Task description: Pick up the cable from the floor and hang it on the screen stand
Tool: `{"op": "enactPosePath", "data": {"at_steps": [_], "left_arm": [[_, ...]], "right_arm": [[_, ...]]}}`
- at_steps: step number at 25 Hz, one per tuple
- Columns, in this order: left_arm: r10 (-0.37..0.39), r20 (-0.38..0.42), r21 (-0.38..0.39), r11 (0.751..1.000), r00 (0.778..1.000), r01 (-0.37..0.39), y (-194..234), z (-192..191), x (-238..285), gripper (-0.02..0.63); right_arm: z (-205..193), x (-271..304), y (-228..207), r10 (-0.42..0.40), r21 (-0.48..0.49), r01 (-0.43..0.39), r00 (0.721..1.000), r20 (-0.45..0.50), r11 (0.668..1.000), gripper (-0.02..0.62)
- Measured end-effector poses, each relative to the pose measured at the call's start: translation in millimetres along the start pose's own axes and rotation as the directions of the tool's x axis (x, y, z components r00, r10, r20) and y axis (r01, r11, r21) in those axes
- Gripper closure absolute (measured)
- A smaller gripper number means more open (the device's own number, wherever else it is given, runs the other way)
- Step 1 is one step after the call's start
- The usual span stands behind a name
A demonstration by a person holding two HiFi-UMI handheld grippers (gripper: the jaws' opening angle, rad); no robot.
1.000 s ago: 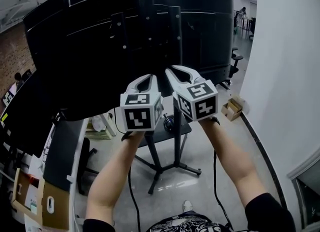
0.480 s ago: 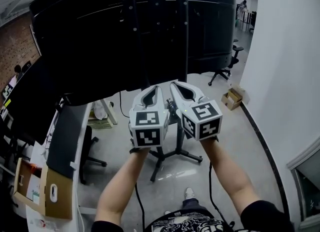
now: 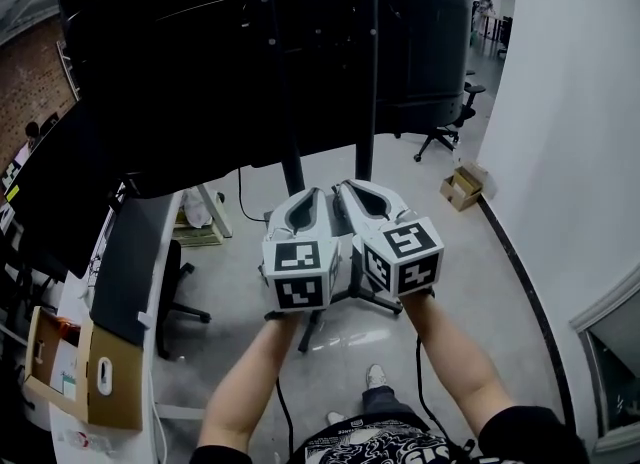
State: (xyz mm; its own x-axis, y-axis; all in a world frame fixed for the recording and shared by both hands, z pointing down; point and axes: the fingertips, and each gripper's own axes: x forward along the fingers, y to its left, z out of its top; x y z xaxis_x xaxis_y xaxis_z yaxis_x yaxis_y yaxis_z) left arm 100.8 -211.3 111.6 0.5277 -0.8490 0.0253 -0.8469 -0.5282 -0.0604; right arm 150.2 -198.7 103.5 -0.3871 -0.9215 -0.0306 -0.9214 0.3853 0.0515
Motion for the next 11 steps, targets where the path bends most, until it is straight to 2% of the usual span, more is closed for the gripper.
{"op": "enactPosePath", "data": {"at_steps": [11], "left_arm": [[-0.010, -0.021, -0.011, 1.000, 1.000, 0.010, 1, -18, -2, 0.607]], "right_arm": [[-15, 3, 6, 0.009, 0.015, -0.009, 1.000, -0.017, 1.000, 0.591]]}}
